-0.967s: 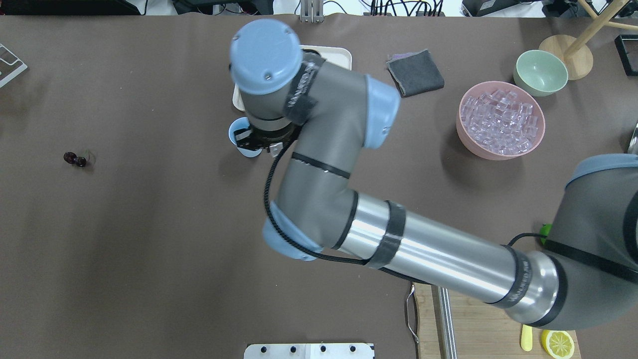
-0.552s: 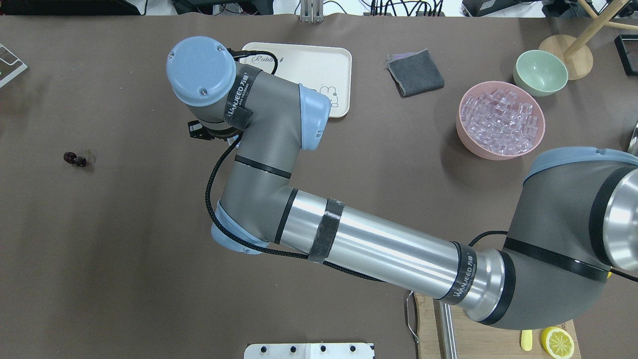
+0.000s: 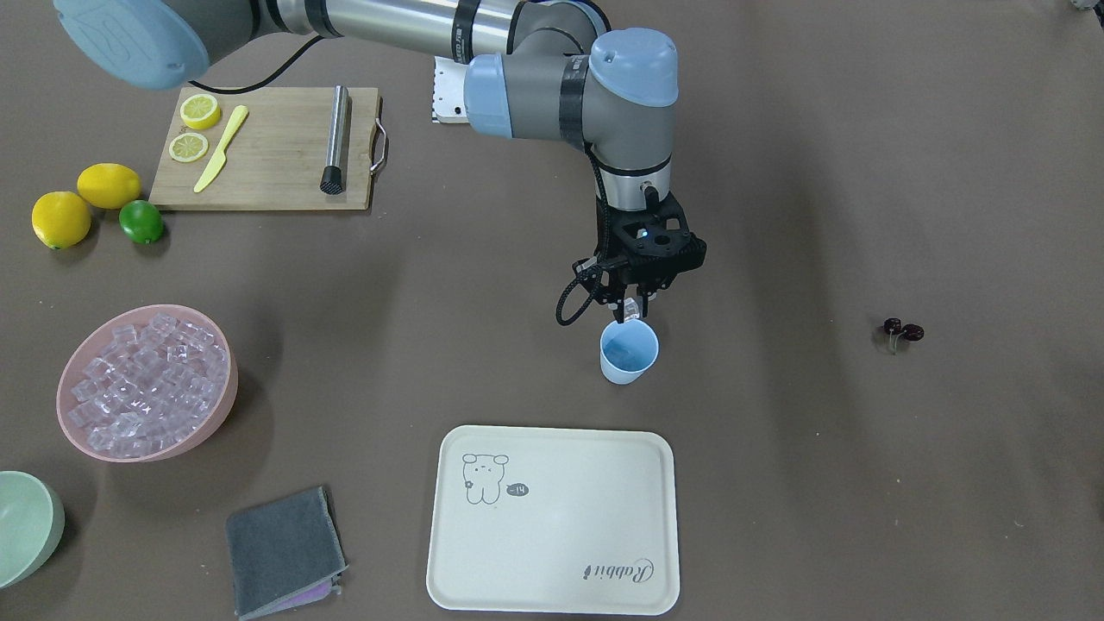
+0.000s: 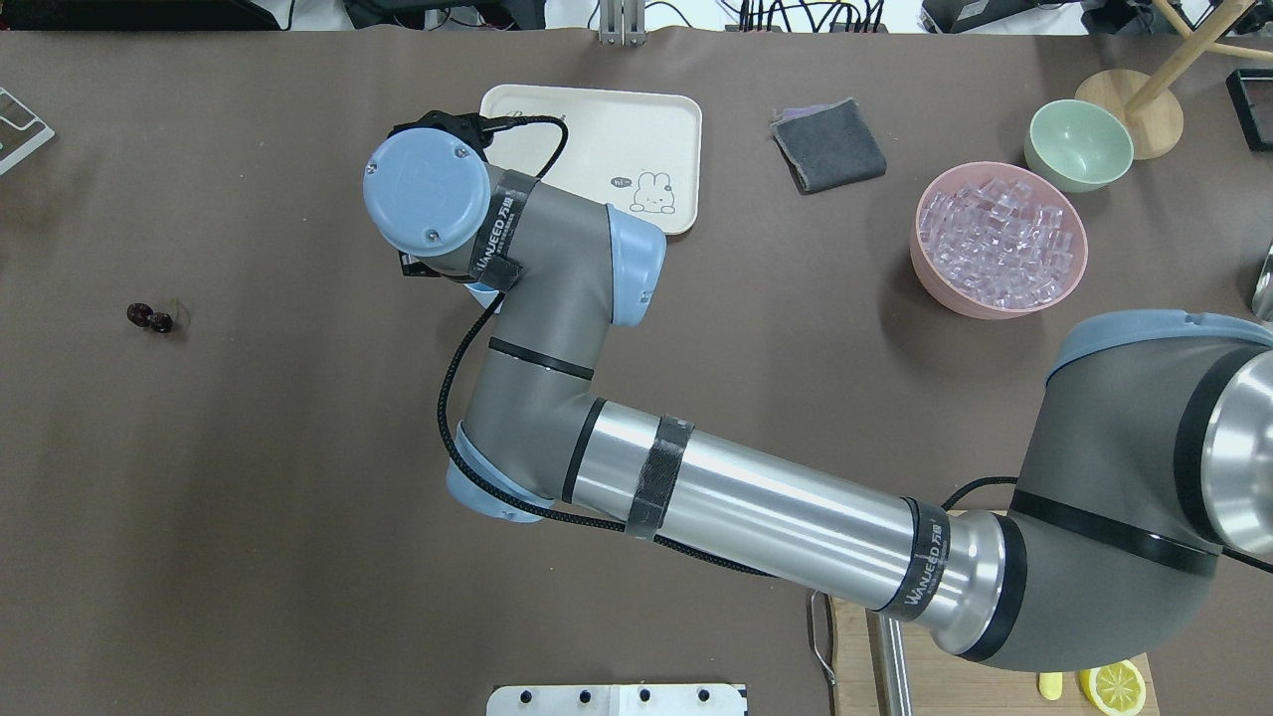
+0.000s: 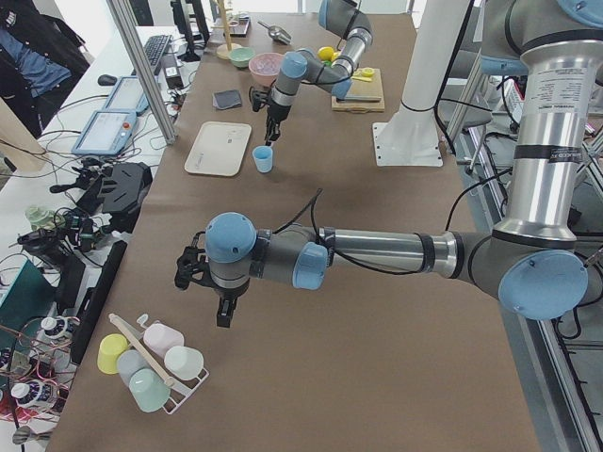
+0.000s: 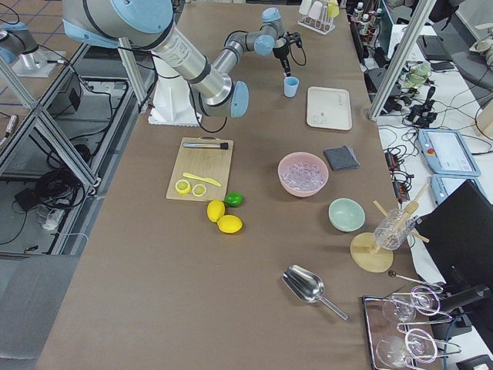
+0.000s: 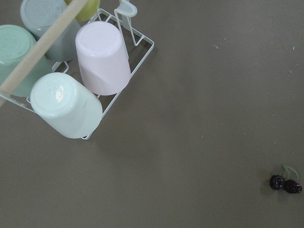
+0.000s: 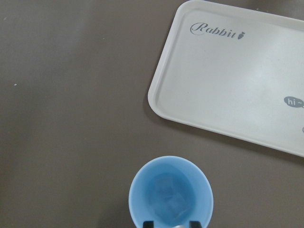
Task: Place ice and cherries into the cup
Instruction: 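Carry the third ice cube over the light-blue cup and release it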
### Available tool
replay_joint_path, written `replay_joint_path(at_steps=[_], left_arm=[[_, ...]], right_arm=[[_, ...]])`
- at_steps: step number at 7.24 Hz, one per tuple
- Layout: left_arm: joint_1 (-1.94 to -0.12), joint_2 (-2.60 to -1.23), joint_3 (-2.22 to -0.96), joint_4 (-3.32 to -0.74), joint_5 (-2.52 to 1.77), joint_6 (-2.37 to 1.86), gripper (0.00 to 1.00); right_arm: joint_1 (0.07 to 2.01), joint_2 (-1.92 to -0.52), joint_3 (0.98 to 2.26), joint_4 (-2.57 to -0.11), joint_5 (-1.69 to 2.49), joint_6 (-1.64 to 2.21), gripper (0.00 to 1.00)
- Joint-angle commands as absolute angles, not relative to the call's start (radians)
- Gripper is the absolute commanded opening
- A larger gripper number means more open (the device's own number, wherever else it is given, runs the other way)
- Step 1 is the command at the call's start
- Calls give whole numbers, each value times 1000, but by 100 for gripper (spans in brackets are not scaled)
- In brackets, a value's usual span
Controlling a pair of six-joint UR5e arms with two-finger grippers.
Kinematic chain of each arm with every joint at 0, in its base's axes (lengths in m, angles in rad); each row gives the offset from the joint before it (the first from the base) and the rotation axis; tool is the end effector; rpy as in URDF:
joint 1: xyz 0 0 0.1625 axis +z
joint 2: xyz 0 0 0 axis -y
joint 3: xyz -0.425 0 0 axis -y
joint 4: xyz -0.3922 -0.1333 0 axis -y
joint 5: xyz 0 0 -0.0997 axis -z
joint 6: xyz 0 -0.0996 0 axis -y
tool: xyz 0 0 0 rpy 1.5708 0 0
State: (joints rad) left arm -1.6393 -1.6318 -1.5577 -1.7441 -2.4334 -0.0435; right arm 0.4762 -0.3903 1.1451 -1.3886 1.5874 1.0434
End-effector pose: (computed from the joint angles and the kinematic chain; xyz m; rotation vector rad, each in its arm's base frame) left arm -0.0937 -0.5240 0.6093 0.2179 0.8560 -0.0092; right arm -0.6667 -0.4920 0.0341 0.4373 -0.8290 -0.0552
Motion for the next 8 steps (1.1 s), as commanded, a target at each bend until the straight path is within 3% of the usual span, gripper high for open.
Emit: replay_joint_path(at_steps=[1,2,5,6,7,8], left_arm=[[-1637,-1637,-1551,-1744,-2431,-41,98],[-1637,-1637,-1552,-1744,-2431,-43,98],[-1637,-1637,-1551,-1744,-2431,-43,98],[-1637,-1637,-1552,-1744,-2431,-43,98],[-1637,-1637,-1552,-1744,-2431,-43,98],[-1637,-1637,-1554,-1744,-2431,-43,98]], right_arm=[[465,-394,1144,-1368,1578,1057,40],[465,-394,1144,-1365,1575,1058,20],[469,-382,1147,-1364,1577,1058,20],[469,-391,1146,-1364,1577,1058,24],[465,-391,1144,-1364,1577,1058,41],[422,-397,1141,-1364,1530,1069,84]])
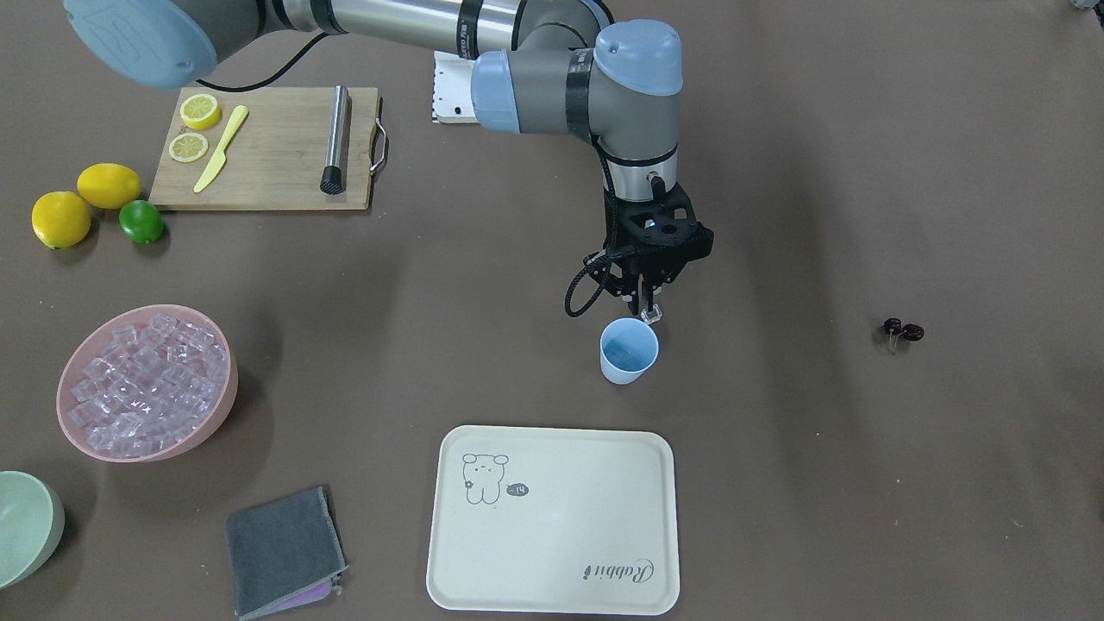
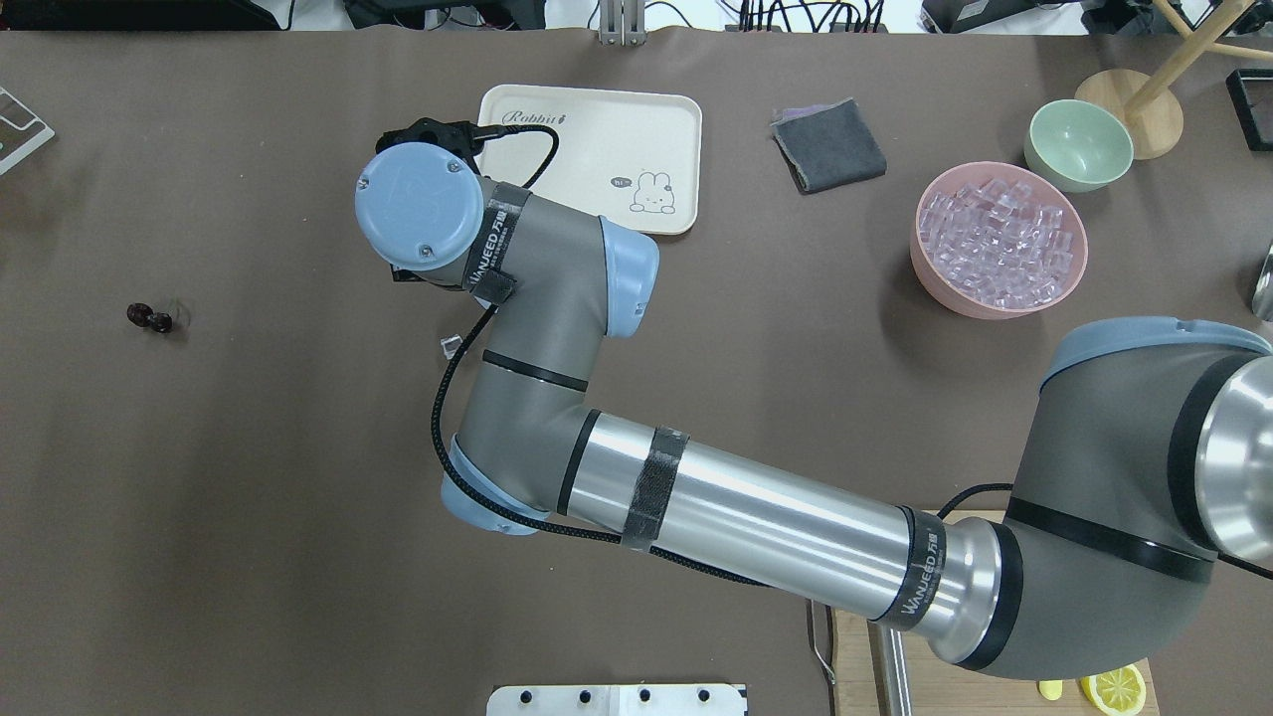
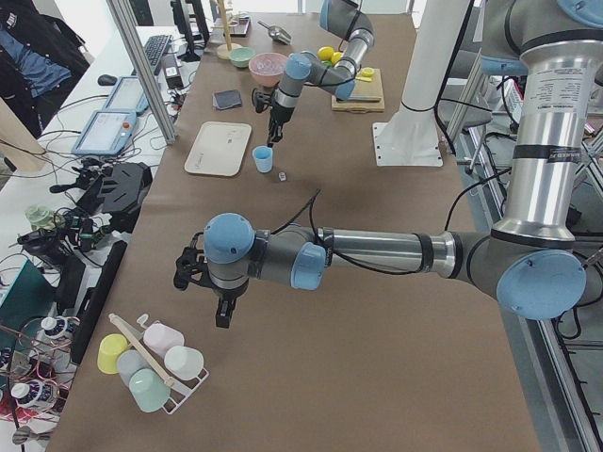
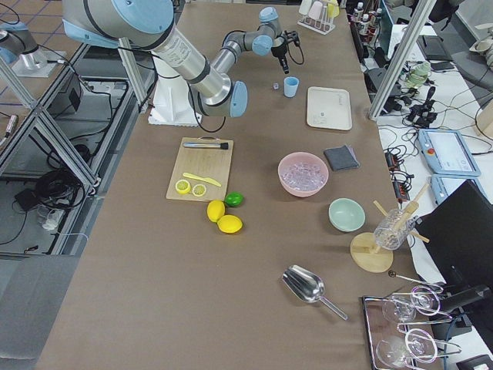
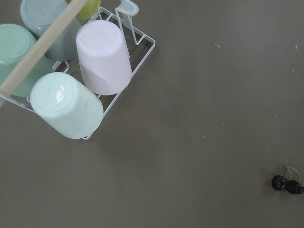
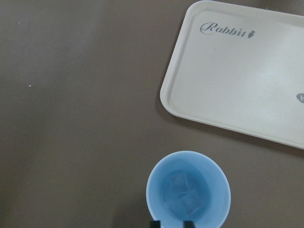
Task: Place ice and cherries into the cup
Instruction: 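Carry the third ice cube over the light-blue cup and release it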
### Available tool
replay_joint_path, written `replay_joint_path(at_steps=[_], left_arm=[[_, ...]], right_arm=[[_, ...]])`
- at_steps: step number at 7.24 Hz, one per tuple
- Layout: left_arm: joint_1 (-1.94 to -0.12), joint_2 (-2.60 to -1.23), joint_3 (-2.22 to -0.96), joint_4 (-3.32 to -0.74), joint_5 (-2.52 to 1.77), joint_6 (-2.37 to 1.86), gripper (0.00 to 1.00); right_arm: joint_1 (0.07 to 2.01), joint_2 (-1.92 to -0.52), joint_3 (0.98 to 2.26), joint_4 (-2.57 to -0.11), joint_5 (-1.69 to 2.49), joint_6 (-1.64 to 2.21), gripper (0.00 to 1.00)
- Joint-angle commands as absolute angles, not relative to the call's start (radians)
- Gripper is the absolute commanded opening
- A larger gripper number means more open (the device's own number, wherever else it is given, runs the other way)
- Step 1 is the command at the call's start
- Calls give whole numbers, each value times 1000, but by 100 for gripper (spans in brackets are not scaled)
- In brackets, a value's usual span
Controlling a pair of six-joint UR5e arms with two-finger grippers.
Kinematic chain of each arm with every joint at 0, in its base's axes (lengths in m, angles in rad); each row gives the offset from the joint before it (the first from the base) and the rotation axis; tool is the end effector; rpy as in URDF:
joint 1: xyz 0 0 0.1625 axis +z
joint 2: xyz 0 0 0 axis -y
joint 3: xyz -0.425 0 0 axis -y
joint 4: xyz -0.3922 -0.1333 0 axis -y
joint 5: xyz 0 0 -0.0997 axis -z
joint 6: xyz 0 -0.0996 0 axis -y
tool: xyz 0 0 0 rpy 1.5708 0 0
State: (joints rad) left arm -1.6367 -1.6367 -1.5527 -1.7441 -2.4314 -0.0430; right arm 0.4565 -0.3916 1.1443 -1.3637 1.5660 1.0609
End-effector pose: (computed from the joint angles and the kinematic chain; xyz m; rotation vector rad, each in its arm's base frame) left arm -0.0926 -0.5263 0.6093 0.2170 0.8542 -0.0066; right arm -0.6751 -0.4806 0.0321 0.4499 -0.8479 -0.0469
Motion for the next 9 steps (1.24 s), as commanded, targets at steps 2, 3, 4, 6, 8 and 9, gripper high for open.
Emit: replay_joint_path(at_steps=[2,3,4,6,8,9], left_arm=[[-1637,-1637,-1552,-1744,-2431,-43,98],[-1637,-1637,-1552,-1744,-2431,-43,98],[-1637,-1632,-1552,-1744,-2431,-43,98],[-1638,-1624,-1563,-1744,-2433,-43,98],[-1637,-1624,-1559,-1744,-2433,-41,98],[-1637,-1624,-1554,-1744,-2433,-40,98]], right_arm=[[341,-394,1134,-1364,1447,1135,86],[331,-394,1111,-1364,1436,1207,85],[330,-394,1092,-1364,1433,1344,85],[312,-388,1089,-1315,1398,1603,89],[269,-380,972,-1209,1244,1671,95],[265,-376,933,-1204,1192,1664,95]])
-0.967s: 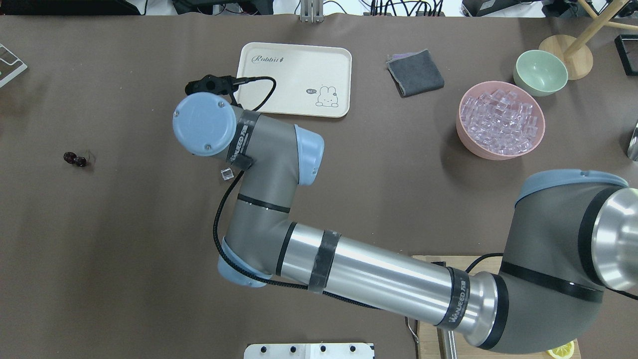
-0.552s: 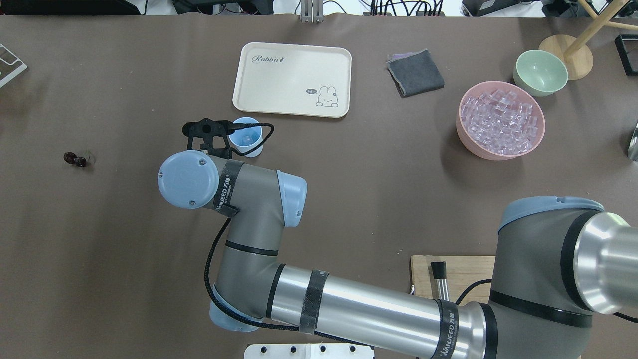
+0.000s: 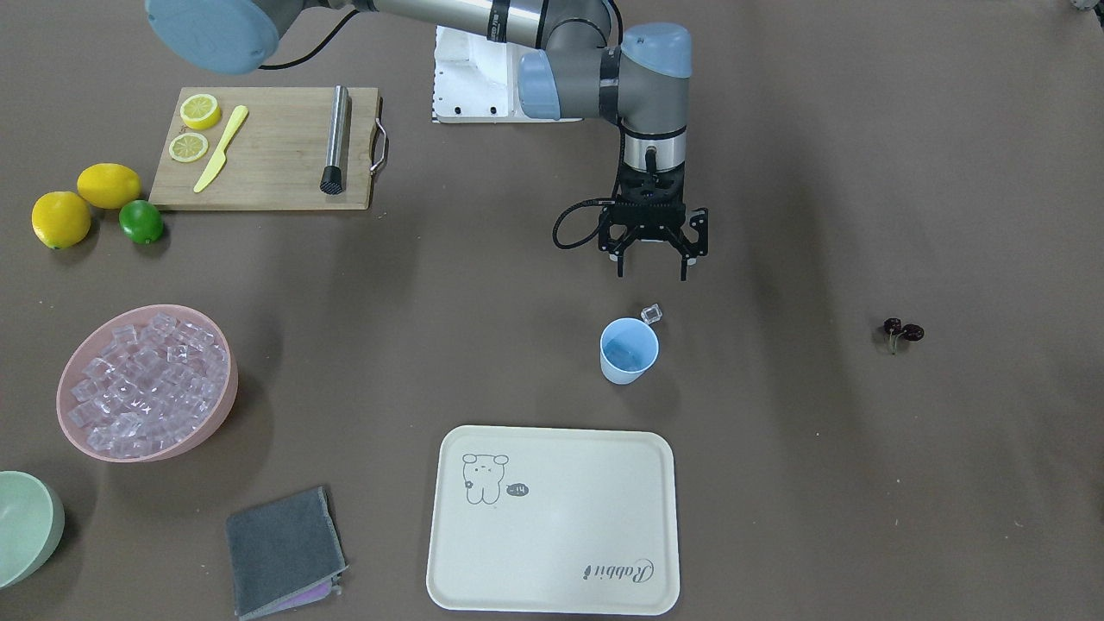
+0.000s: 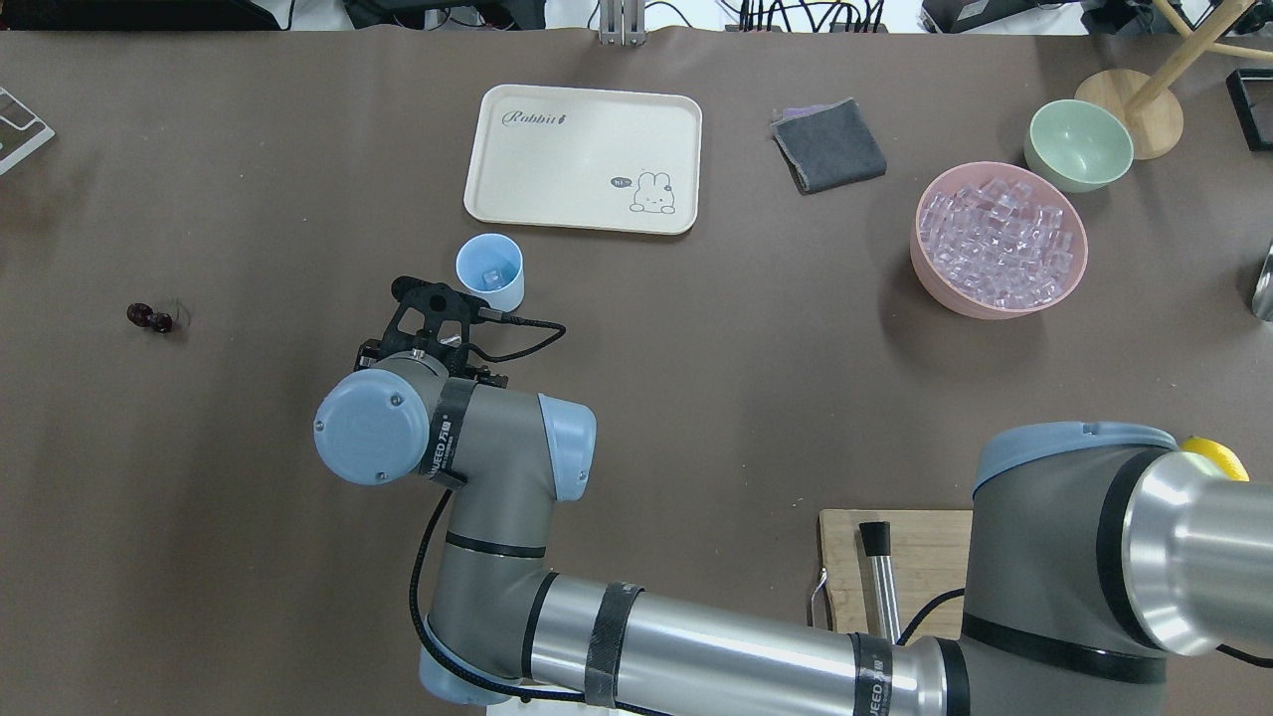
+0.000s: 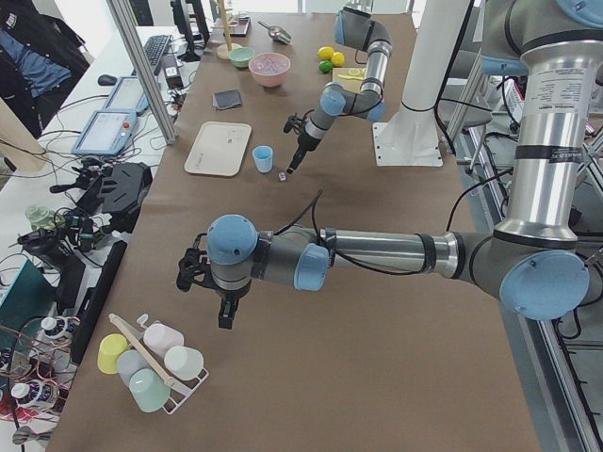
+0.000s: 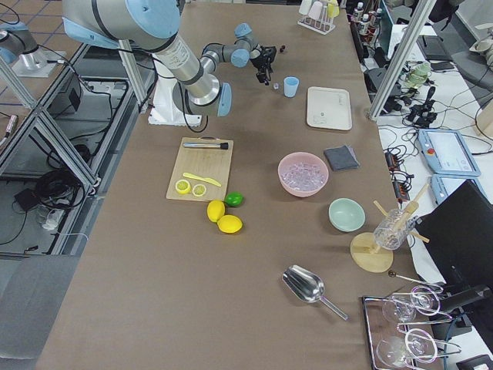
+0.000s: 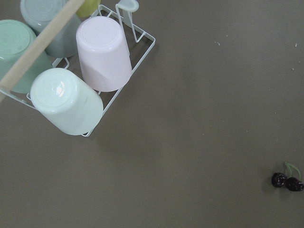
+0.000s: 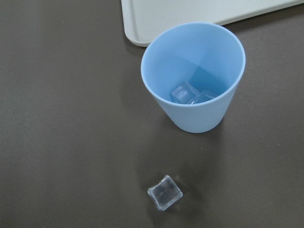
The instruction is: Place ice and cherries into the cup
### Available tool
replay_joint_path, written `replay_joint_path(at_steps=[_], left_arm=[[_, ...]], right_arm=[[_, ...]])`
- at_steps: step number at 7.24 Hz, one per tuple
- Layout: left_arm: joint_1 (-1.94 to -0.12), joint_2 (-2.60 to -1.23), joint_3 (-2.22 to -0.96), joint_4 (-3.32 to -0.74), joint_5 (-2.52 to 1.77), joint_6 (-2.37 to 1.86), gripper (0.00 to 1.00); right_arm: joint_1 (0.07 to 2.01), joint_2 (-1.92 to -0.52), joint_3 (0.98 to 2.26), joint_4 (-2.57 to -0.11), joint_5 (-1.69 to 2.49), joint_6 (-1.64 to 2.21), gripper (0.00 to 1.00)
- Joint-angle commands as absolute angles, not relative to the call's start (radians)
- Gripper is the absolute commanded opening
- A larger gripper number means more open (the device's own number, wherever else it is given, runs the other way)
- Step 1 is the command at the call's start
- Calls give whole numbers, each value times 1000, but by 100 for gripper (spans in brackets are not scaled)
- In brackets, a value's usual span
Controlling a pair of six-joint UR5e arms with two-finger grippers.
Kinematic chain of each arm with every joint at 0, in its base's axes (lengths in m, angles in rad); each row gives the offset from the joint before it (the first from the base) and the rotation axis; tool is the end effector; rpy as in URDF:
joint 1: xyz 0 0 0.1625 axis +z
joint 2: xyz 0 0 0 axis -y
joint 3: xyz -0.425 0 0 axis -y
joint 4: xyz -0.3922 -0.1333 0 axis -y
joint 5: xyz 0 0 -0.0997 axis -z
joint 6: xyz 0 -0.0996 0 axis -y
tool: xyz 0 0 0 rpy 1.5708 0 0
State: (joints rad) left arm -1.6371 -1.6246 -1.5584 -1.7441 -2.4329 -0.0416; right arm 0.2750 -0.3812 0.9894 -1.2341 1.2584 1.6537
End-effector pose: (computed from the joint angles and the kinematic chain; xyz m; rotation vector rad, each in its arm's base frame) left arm -0.0924 -0.5210 0.6127 0.2117 0.8558 -0.0083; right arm -0.7751 -0.3890 0.0712 0.3808 -0.9136 0.4760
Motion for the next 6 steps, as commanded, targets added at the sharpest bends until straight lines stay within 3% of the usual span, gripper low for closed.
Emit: replay_joint_path(at_steps=[1,6], left_arm=[[-1637,-1624,-1557,-1744,-2434,-41,98],[-1637,-1631,-1554,-1746,-2431,-41,98]], right_arm=[[262,-339,925,-1204,1163,1643,95],[262,-328,862,-1207,1132,1323,92]])
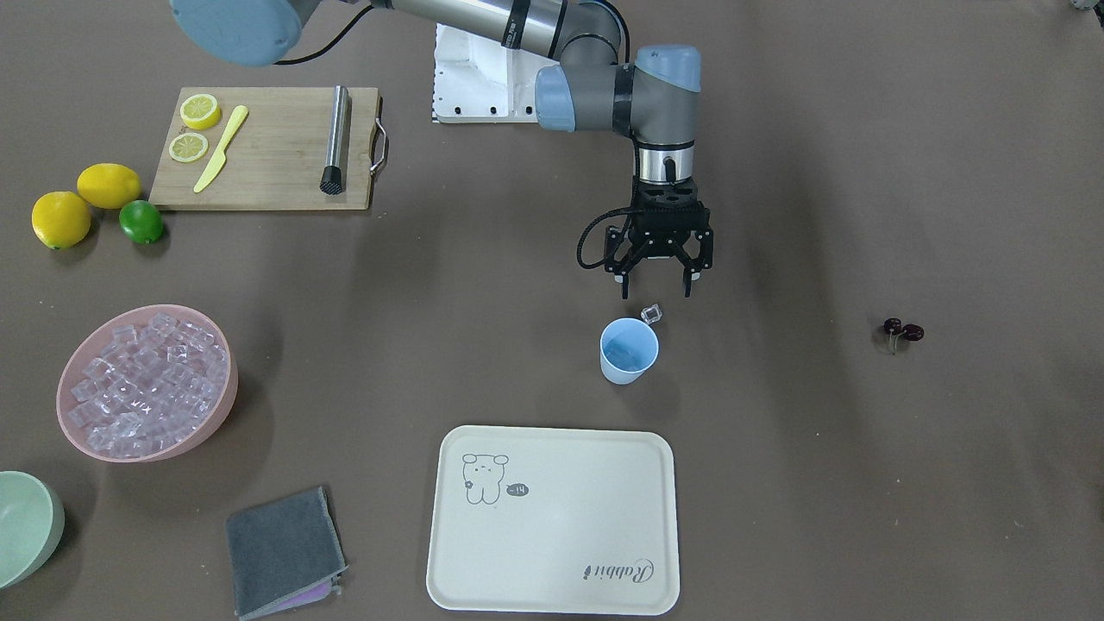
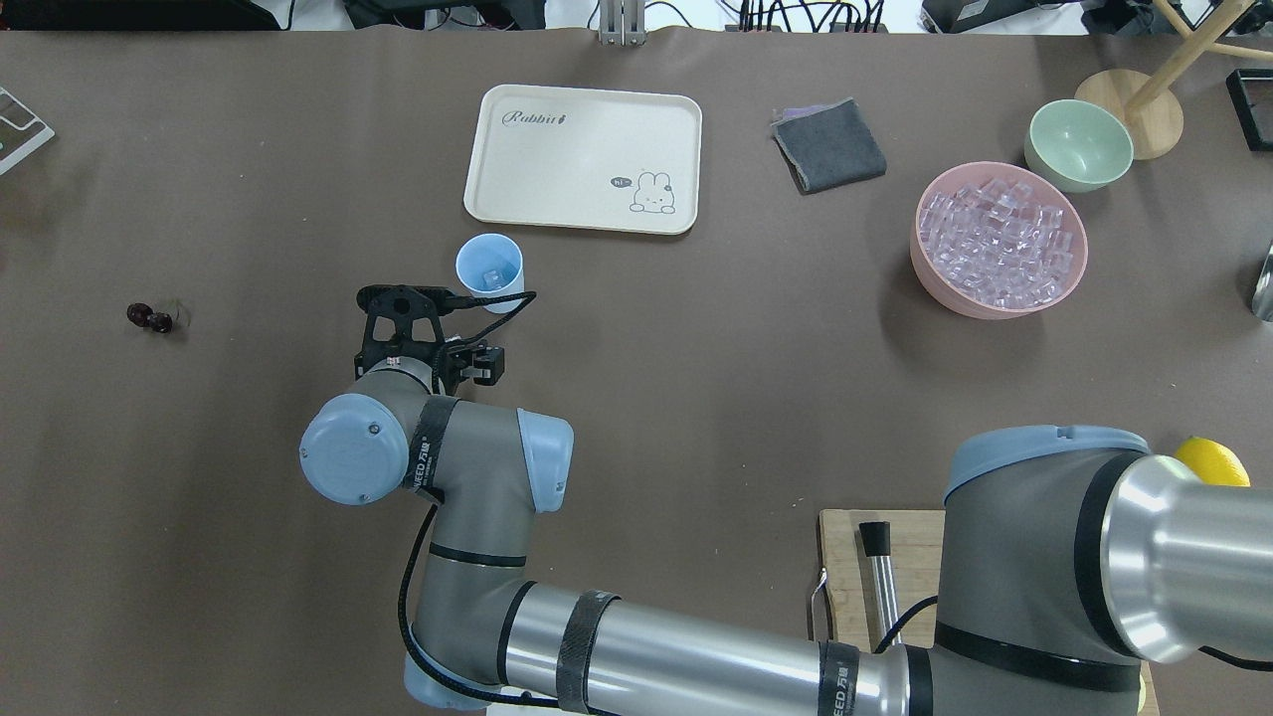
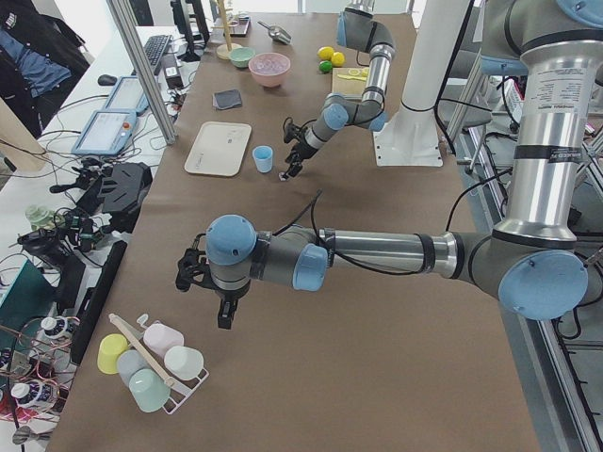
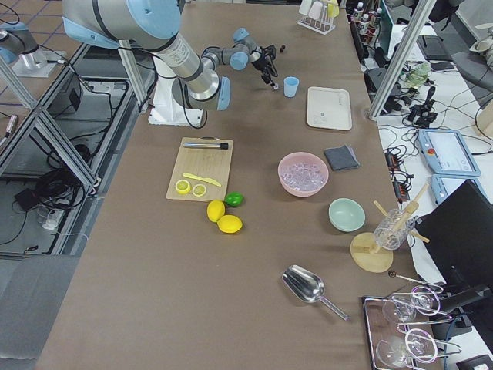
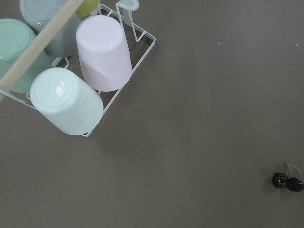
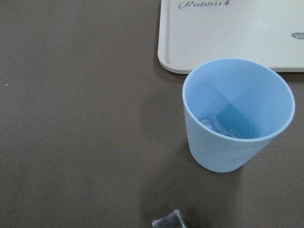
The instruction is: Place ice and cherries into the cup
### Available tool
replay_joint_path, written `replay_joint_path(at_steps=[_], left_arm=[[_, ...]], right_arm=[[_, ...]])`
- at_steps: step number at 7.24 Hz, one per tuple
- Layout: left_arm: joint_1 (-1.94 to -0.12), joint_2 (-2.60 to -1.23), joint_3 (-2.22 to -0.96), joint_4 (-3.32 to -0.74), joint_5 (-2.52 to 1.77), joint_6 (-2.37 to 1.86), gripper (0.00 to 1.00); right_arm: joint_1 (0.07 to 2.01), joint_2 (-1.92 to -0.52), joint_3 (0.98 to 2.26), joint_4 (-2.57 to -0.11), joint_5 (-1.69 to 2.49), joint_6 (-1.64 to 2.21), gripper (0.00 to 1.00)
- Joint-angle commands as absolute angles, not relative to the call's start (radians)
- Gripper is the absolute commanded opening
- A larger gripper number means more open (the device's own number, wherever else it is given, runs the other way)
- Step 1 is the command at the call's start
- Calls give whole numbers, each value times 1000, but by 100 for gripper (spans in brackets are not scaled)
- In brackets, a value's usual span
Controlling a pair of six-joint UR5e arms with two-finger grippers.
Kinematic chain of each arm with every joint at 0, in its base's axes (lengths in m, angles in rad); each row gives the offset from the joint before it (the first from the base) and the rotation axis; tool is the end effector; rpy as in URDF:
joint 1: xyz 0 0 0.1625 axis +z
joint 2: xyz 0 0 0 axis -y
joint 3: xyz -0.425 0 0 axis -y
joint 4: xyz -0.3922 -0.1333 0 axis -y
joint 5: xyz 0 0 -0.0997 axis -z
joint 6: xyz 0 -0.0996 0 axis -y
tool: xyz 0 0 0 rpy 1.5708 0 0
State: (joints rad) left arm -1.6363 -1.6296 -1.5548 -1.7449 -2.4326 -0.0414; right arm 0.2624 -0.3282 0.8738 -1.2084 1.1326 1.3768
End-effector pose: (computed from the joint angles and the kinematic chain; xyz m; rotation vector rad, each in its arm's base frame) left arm -0.0921 -0.5232 0.6119 0.2135 0.8555 -0.0064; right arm -0.7947 -0.3952 0.0729 0.5997 -0.7787 0.2617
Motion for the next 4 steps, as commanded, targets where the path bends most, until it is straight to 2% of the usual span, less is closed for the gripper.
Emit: replay_joint_path(at_steps=[1,2,3,4], left_arm=[[-1635,-1631,-1554,-1746,-2433,-43,98],[-1637,-1631,-1554,-1746,-2433,-43,98],[-1637,-1631,-1554,-1746,-2433,-43,98],[-1637,-1626,-1557,-1744,-2433,-43,98]], right_arm=[[262,-328,861,-1207,1135,1315,83],[261,-327,861,-1207,1138,1313,54],[252,-325,861,-1207,1132,1313,49],[249,-319,859,-1207,1132,1312,36]])
